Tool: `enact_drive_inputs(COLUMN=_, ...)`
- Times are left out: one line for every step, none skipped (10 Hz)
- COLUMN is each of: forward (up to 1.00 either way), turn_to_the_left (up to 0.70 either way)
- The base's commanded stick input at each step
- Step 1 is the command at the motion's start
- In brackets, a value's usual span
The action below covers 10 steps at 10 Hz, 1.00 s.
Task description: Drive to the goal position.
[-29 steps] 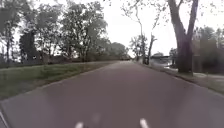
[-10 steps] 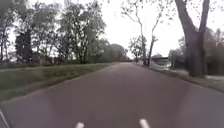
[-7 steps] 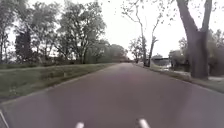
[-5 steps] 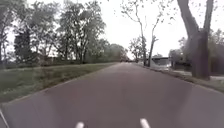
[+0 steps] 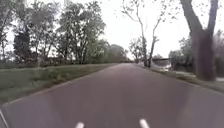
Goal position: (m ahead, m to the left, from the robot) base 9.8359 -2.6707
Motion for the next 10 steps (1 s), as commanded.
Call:
enact_drive_inputs(forward=0.70, turn_to_the_left=0.00)
enact_drive_inputs(forward=0.70, turn_to_the_left=0.00)
enact_drive_inputs(forward=0.70, turn_to_the_left=0.00)
enact_drive_inputs(forward=0.70, turn_to_the_left=0.00)
enact_drive_inputs(forward=0.70, turn_to_the_left=0.00)
enact_drive_inputs(forward=0.70, turn_to_the_left=0.00)
enact_drive_inputs(forward=0.70, turn_to_the_left=0.00)
enact_drive_inputs(forward=0.70, turn_to_the_left=0.00)
enact_drive_inputs(forward=0.70, turn_to_the_left=0.00)
enact_drive_inputs(forward=0.70, turn_to_the_left=0.00)
